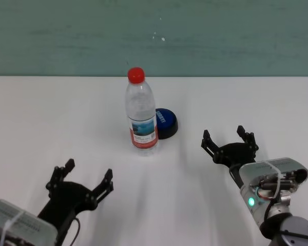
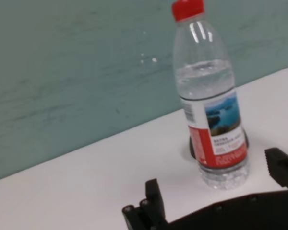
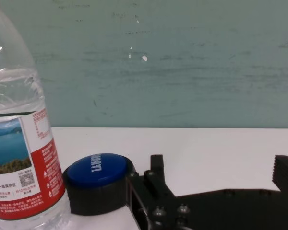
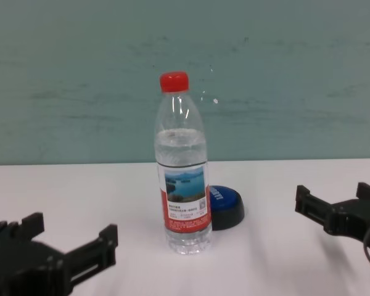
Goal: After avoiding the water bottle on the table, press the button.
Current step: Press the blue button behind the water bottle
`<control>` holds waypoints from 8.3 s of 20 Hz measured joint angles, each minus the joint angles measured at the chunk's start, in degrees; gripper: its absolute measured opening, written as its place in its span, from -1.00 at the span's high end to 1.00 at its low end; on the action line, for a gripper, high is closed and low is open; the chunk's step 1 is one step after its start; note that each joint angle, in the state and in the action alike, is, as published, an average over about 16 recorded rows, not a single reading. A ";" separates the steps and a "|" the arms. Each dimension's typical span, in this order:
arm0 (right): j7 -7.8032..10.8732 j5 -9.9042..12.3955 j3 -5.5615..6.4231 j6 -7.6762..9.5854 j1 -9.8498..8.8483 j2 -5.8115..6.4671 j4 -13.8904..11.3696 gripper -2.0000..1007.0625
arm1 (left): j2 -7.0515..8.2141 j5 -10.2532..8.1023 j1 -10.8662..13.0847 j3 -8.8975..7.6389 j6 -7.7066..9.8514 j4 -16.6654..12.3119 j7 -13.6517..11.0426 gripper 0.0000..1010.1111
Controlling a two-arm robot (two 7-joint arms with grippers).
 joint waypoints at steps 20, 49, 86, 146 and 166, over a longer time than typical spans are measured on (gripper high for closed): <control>0.00 0.00 0.00 0.00 0.00 0.00 0.00 -0.99 | 7.67 -6.08 4.78 -5.50 -12.45 2.00 -10.24 -0.98; 0.00 0.00 0.00 0.00 0.00 0.00 0.00 -0.99 | 9.24 -11.10 -19.27 2.28 -17.27 20.61 -17.31 -0.98; 0.00 0.00 0.00 0.00 0.00 0.00 0.00 -0.99 | 4.70 -13.07 -30.64 8.53 -18.94 34.03 -18.68 -0.98; 0.00 0.00 0.00 0.00 0.00 0.00 0.00 -0.99 | 7.79 -10.43 0.86 -9.16 -19.78 7.14 -12.29 -0.98; 0.01 0.00 0.00 0.00 0.00 0.00 0.00 -0.99 | 6.07 -8.87 -1.30 -7.82 -18.88 7.72 -10.84 -0.98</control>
